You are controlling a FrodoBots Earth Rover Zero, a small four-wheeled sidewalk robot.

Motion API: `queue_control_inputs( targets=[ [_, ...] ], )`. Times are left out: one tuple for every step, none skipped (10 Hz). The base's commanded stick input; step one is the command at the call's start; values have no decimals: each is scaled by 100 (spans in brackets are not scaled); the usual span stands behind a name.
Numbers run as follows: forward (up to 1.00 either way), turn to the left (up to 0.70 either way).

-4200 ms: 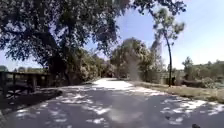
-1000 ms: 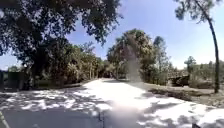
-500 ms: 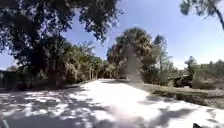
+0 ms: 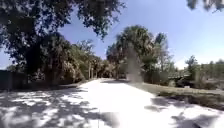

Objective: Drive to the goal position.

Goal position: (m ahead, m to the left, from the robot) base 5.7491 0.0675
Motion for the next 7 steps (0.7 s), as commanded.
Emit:
queue_control_inputs(
  targets=[
    [70,0],
    [70,0],
    [70,0],
    [70,0],
    [70,0],
    [70,0],
    [70,14]
  ],
)
